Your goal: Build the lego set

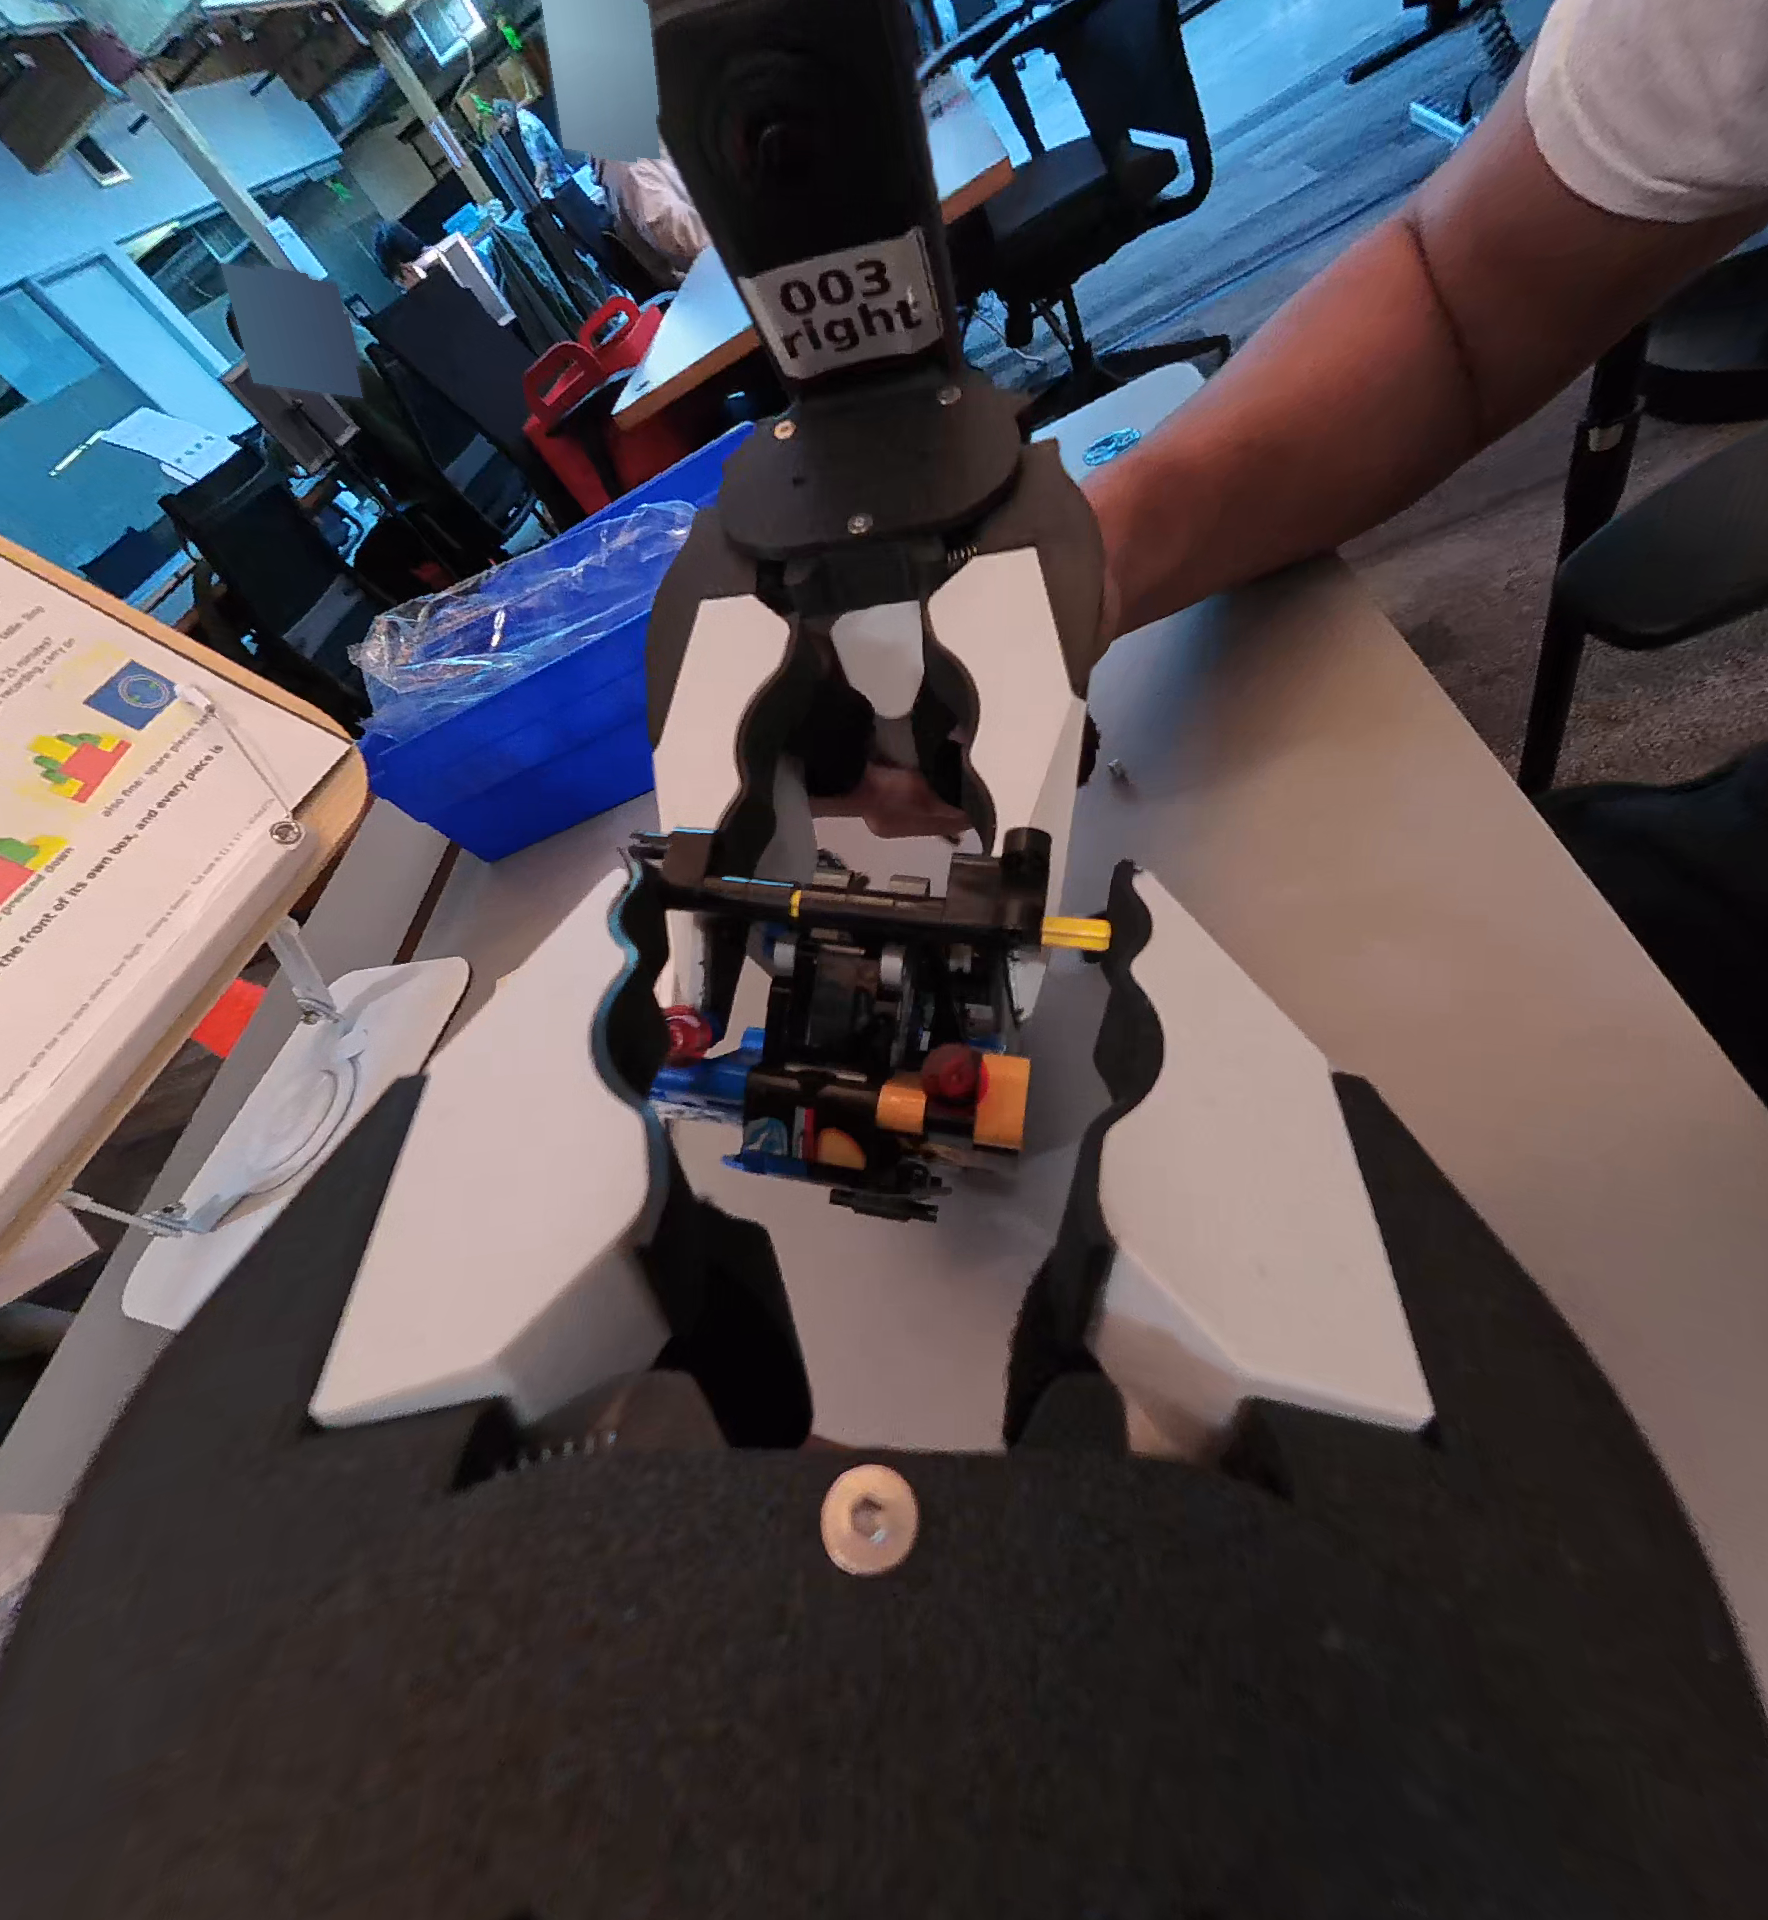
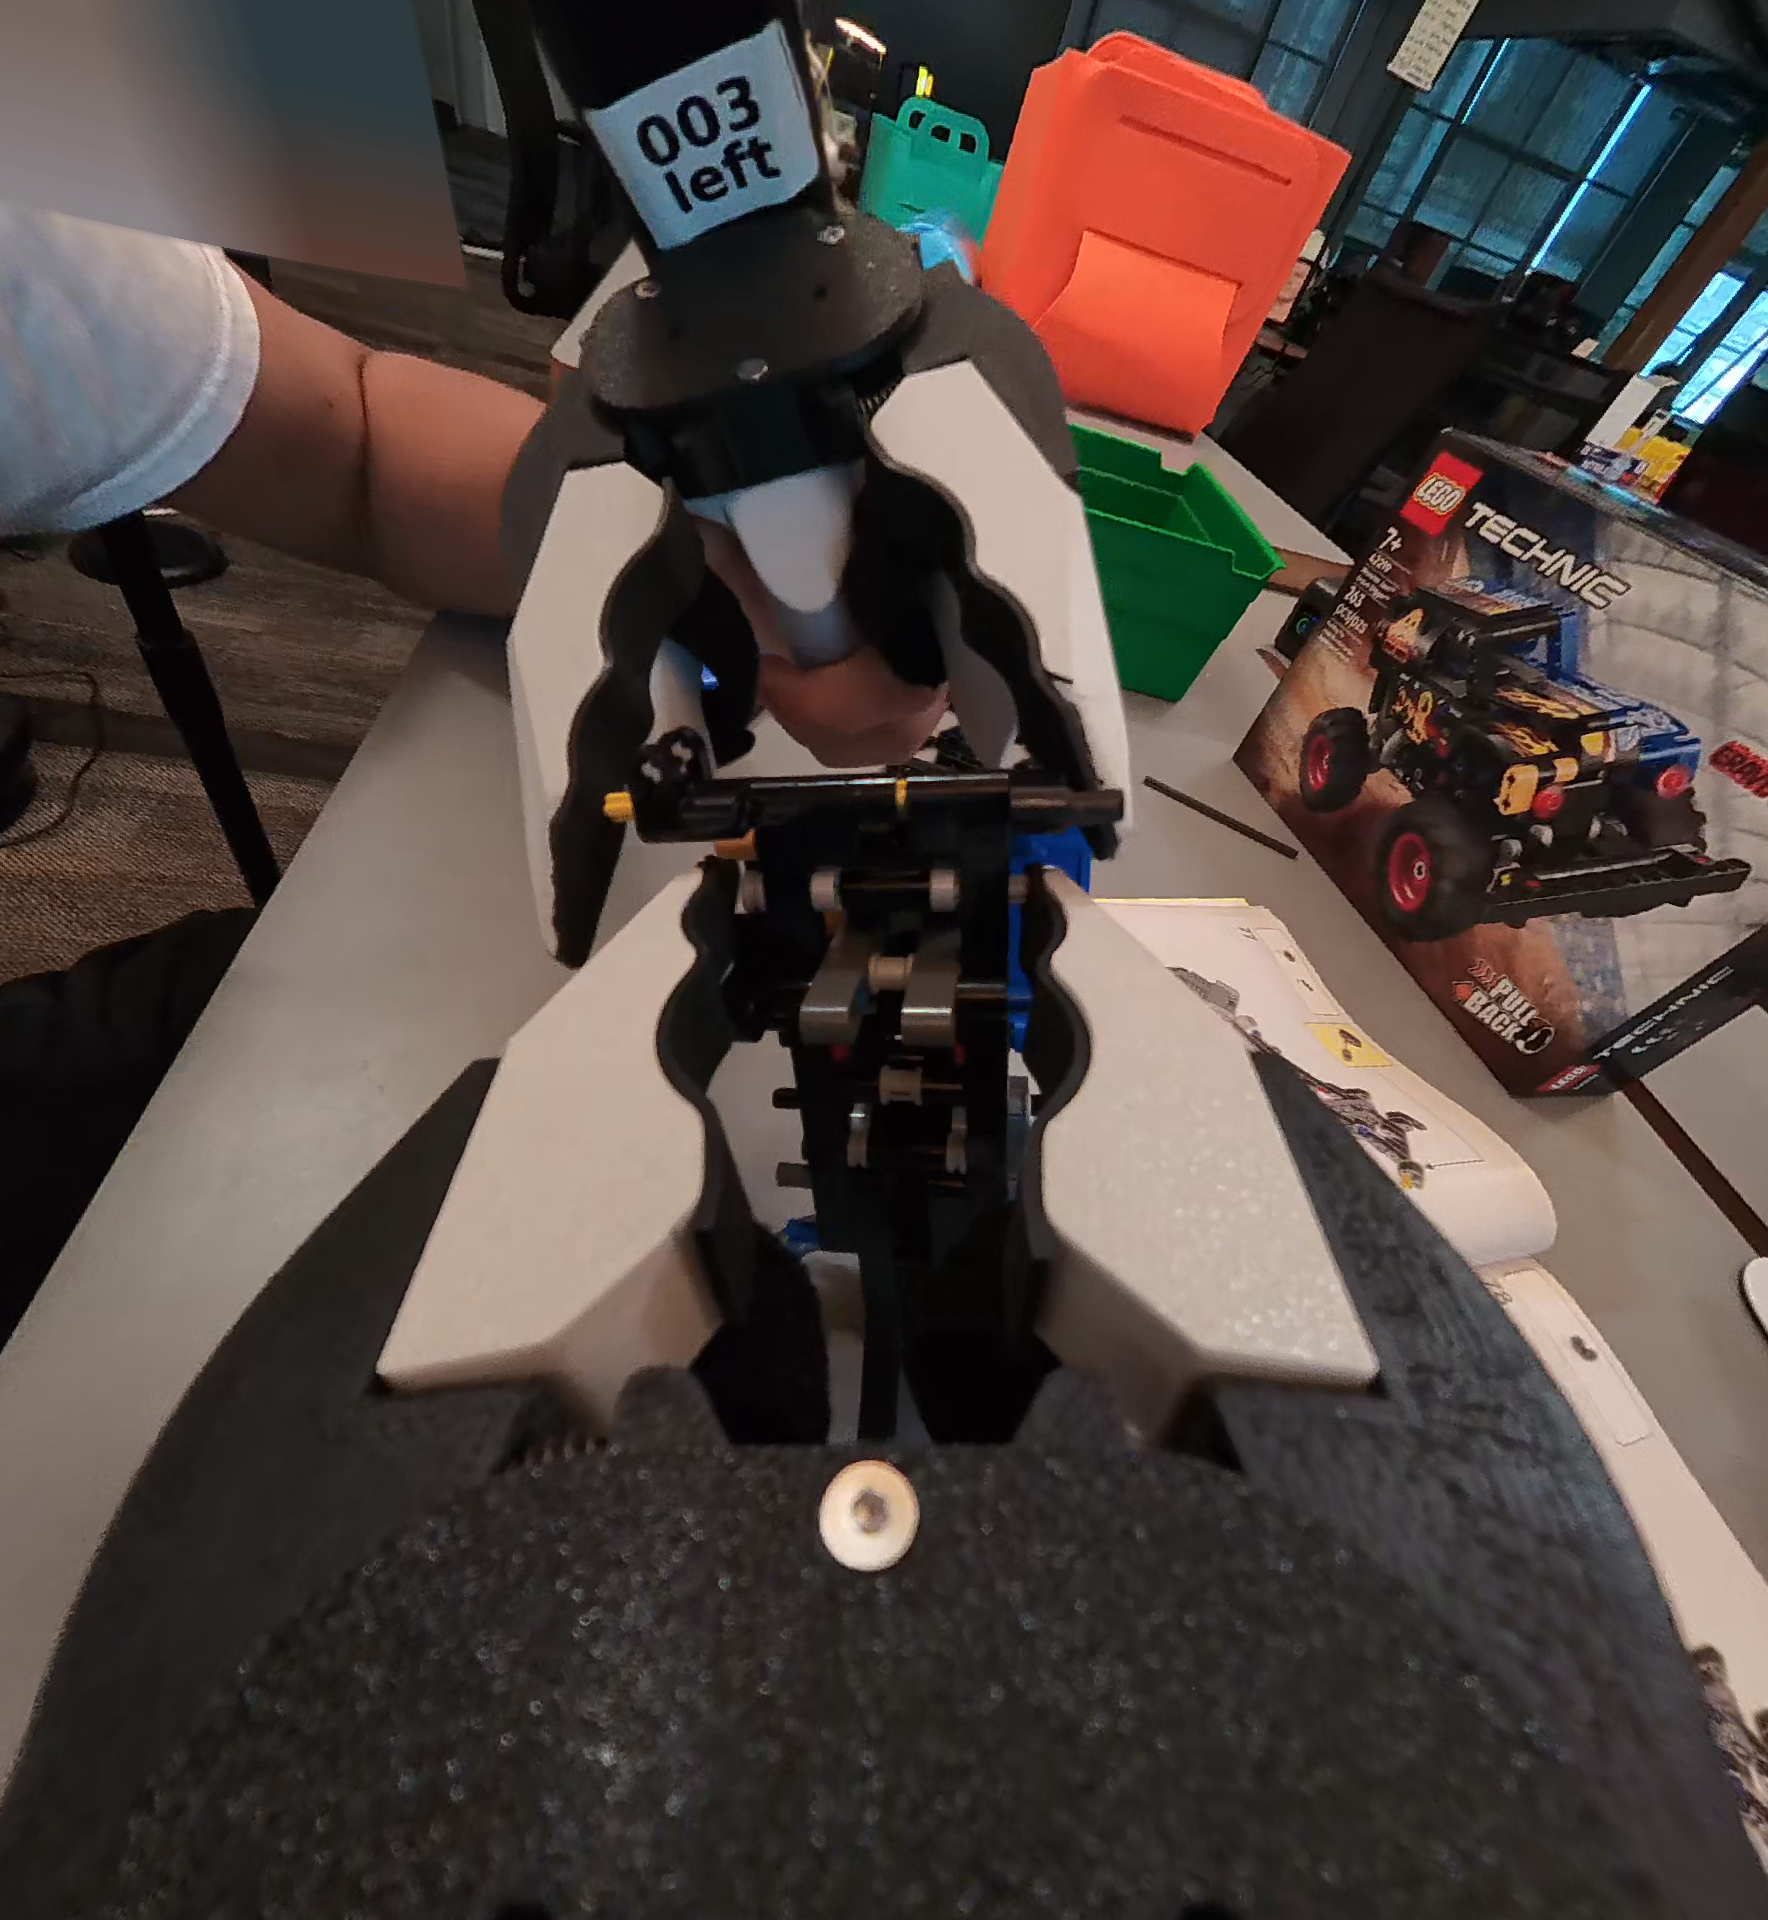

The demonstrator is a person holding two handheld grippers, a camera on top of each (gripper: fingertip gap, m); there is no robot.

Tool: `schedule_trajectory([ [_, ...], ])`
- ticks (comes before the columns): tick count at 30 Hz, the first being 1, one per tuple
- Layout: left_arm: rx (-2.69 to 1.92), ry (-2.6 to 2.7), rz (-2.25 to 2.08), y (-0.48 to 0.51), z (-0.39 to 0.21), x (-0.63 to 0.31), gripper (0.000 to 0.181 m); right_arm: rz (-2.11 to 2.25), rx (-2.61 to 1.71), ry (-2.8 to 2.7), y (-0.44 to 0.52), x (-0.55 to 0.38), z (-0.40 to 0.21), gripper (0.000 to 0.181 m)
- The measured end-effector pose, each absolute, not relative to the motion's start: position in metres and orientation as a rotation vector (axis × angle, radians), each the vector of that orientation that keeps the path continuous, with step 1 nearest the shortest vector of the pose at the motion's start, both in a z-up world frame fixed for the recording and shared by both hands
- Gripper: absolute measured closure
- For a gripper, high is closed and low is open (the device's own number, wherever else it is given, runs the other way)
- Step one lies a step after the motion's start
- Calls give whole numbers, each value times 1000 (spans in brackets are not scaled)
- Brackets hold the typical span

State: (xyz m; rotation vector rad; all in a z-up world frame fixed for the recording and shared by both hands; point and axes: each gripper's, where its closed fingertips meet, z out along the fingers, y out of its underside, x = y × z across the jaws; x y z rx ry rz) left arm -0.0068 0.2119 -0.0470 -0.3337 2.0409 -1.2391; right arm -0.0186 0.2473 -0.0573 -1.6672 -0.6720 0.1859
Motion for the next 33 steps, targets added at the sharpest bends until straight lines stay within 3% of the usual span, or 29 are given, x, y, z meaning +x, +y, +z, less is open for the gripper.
schedule_trajectory([
  [22,-386,2013,-1180,208,-45,-9,100,133,-1704,-676,247,-21,-56,129],
  [25,-444,2005,-1182,214,-49,-5,107,184,-1663,-634,248,-12,-53,130],
  [33,-396,1935,-1327,224,-43,-10,82,259,-1585,-642,243,-4,-51,129],
])
